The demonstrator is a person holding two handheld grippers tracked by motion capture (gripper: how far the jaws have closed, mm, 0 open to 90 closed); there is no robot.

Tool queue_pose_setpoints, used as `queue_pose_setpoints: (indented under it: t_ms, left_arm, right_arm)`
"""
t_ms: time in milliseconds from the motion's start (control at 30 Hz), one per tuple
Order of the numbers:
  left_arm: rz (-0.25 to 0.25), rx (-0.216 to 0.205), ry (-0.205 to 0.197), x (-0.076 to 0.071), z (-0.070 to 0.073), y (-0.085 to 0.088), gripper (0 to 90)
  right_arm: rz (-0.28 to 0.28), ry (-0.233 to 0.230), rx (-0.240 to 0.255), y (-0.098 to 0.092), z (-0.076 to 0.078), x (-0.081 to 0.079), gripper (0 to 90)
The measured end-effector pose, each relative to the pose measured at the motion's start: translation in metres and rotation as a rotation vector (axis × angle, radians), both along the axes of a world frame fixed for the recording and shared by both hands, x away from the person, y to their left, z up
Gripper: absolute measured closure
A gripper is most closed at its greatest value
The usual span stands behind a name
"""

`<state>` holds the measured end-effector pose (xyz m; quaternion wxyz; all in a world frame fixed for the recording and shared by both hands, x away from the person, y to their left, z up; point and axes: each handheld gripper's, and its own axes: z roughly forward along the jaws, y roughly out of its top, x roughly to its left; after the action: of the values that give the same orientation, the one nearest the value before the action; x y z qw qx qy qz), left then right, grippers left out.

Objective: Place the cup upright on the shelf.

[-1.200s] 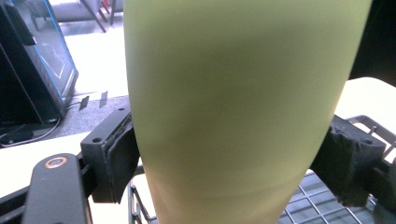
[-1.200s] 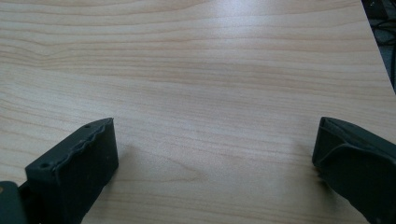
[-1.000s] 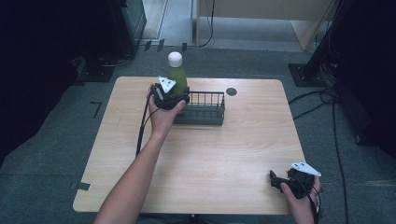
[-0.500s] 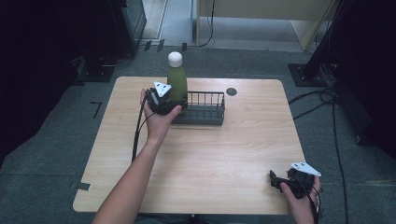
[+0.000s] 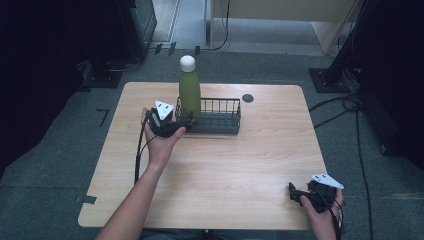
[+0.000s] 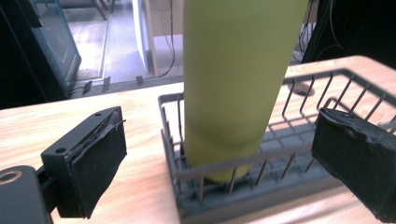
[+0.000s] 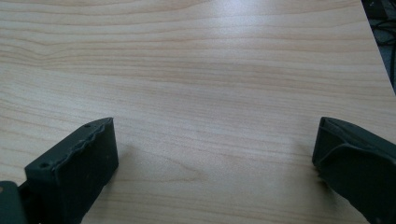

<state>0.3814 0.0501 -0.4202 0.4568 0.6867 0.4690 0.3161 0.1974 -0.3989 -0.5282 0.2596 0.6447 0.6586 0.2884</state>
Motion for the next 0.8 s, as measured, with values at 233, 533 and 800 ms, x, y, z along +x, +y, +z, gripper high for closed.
queue_pose_setpoints:
  t_ms: [233,533,800]
  left_arm:
    - [0.005,0.010,0.007,-0.013,-0.011,0.008,3.9]
    - [0.025,0.017,0.039,-0.032,-0.026,0.026,3.9]
    - [0.041,0.029,0.068,-0.046,-0.039,0.041,3.9]
  right_arm:
    - [0.000,0.000,0.000,0.000,0.000,0.000,0.0]
    - [0.000,0.000,0.000,0.000,0.000,0.000,0.0]
    - [0.000,0.000,0.000,0.000,0.000,0.000,0.0]
